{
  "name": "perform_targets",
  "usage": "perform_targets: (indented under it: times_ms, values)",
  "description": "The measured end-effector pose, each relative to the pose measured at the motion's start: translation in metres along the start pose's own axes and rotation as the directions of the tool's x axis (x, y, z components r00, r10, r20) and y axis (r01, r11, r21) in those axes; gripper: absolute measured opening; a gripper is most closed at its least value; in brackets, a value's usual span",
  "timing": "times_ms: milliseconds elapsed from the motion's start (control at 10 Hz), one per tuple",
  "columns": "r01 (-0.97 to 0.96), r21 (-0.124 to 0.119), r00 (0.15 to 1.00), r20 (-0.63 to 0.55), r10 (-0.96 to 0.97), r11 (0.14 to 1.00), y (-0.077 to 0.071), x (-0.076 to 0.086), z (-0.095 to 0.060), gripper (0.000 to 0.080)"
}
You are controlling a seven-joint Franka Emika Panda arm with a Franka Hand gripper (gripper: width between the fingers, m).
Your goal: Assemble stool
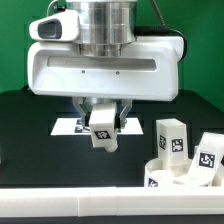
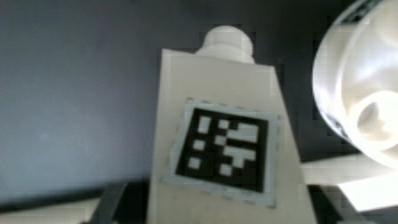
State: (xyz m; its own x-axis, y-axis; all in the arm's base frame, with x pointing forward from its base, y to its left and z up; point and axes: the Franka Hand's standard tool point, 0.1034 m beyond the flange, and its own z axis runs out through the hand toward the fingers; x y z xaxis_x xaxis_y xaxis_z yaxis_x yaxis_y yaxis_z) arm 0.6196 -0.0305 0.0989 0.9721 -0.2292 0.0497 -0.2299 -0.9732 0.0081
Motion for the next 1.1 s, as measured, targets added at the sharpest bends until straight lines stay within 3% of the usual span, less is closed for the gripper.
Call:
perform_targets:
  times_ms: [400, 500, 700, 900, 1000, 1100]
  values:
    - [0.067, -0.002, 0.956, -0.285, -0.065, 0.998, -0.04, 0.022, -0.012, 0.0325]
    - [0.069, -0.004, 0.946, -0.318, -0.067, 0.998, -0.039, 0.022, -0.01, 0.0325]
    - [0.071, -0.005, 0.946, -0.316, -0.069, 0.997, -0.04, 0.021, -0.009, 0.0325]
    - [0.167, -0.038, 0.943, -0.286, -0.171, 0.985, -0.073, 0.017, -0.013, 0.0325]
    - [0.182, -0.042, 0.943, -0.275, -0.186, 0.982, -0.082, 0.019, -0.015, 0.0325]
    - [0.18, -0.043, 0.942, -0.281, -0.184, 0.983, -0.079, 0.019, -0.014, 0.0325]
